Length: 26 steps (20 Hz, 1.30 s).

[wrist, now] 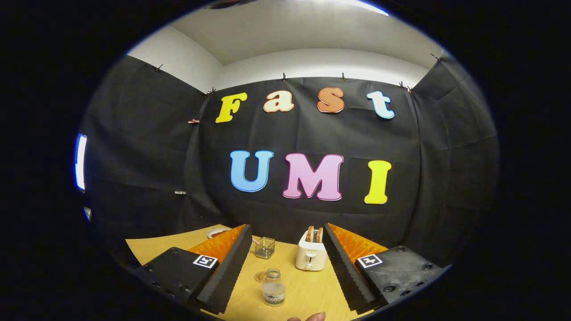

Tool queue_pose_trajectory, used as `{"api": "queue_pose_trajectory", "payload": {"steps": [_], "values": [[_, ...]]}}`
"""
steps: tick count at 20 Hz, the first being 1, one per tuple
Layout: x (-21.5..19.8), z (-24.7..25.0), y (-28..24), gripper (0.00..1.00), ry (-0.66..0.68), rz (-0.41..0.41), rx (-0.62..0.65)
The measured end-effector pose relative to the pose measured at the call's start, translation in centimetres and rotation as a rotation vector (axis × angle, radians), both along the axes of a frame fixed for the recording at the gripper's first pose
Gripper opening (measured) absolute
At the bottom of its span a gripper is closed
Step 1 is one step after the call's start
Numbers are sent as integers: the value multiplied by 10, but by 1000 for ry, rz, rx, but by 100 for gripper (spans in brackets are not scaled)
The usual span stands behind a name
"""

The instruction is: Take the bottle from table, then pour the juice into the cup, finally place the bottle on the coaster

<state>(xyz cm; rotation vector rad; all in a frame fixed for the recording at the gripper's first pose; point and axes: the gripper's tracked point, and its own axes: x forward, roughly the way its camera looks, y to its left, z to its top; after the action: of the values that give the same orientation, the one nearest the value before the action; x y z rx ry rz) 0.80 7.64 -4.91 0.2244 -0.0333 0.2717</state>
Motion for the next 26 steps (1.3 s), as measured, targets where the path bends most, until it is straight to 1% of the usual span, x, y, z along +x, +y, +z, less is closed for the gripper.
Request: {"api": "queue_pose_trajectory", "payload": {"steps": [5,9,13,17,21,26], "values": [[6,-68,25,97,54,53,-27],[10,-114,48,97,61,98,-71],[13,-154,70,97,74,125,-72],[21,-199,88,97,108,124,-58],[30,-240,98,97,135,94,-33],[43,-264,101,97,156,69,-32]]}}
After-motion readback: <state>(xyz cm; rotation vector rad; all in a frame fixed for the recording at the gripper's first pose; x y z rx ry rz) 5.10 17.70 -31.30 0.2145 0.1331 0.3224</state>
